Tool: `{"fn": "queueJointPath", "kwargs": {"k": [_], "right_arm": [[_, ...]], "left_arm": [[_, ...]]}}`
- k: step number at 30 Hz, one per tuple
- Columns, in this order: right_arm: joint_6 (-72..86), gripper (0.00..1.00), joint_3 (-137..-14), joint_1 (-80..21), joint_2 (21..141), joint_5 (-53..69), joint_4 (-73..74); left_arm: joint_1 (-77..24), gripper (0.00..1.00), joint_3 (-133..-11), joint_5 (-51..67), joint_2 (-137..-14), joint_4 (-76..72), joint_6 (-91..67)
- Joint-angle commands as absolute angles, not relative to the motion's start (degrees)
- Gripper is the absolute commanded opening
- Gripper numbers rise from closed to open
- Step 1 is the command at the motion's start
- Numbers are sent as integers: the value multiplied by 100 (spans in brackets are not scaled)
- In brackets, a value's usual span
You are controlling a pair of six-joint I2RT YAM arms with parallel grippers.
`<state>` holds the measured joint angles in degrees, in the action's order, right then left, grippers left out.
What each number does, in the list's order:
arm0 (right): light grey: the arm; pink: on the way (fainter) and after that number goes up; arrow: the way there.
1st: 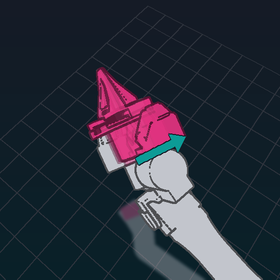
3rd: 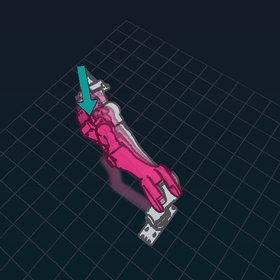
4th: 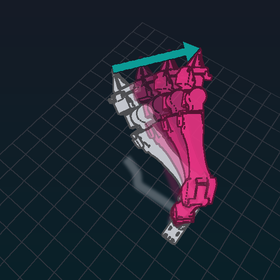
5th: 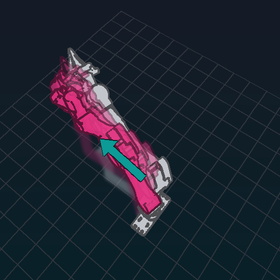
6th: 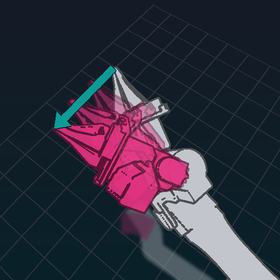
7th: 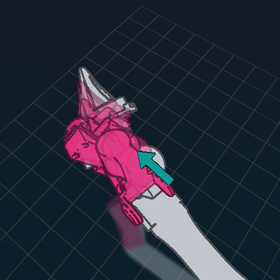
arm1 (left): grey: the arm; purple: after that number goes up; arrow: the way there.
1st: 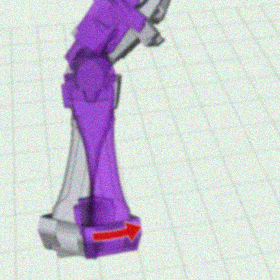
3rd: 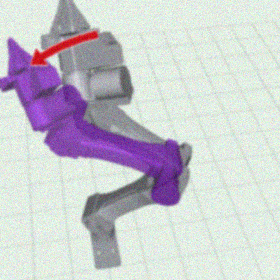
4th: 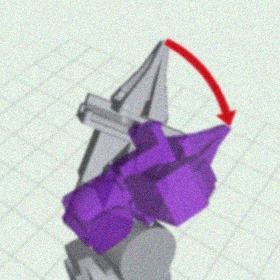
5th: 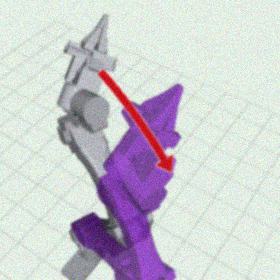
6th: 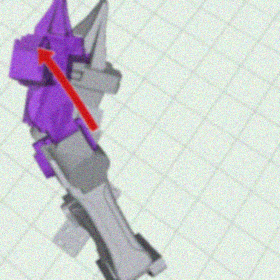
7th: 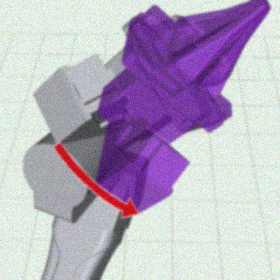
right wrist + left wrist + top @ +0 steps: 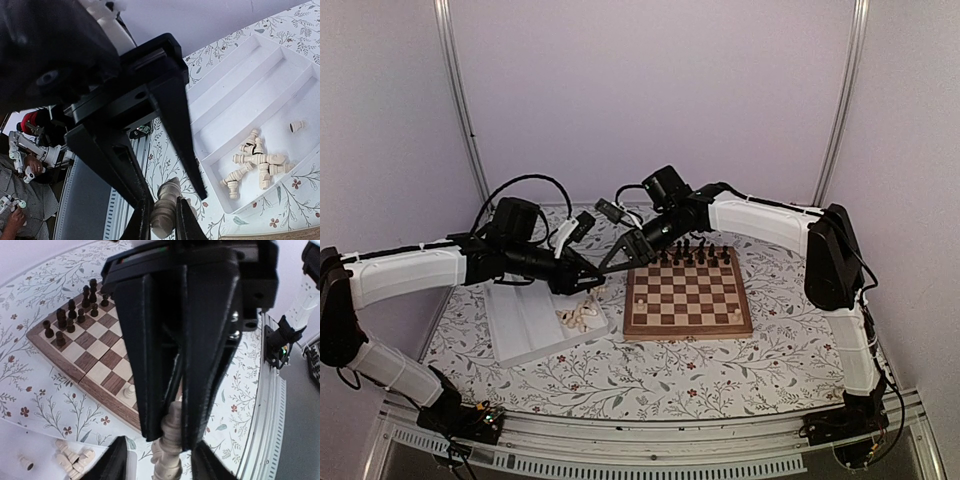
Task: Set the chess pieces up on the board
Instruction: Place the chess piece on the chessboard.
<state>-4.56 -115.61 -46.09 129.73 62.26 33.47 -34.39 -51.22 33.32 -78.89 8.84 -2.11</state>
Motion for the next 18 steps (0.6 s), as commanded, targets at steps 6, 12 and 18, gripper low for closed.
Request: {"fn": "queueJointPath", "kwargs": {"k": [6, 12, 18], "right_arm": [[-550, 0, -11507, -4538, 12529, 6255, 3357], [-595, 0, -11437, -4472, 12446, 6258, 3356], [-615, 0, -11365, -4419, 12426, 6258, 3357]], "left_arm": [[-3643, 59, -4426, 2862, -7538, -318, -455], [-3750, 52, -4491, 2988, -7847, -275, -357], [-3771, 40, -4562, 2979, -7950, -155, -326]]}}
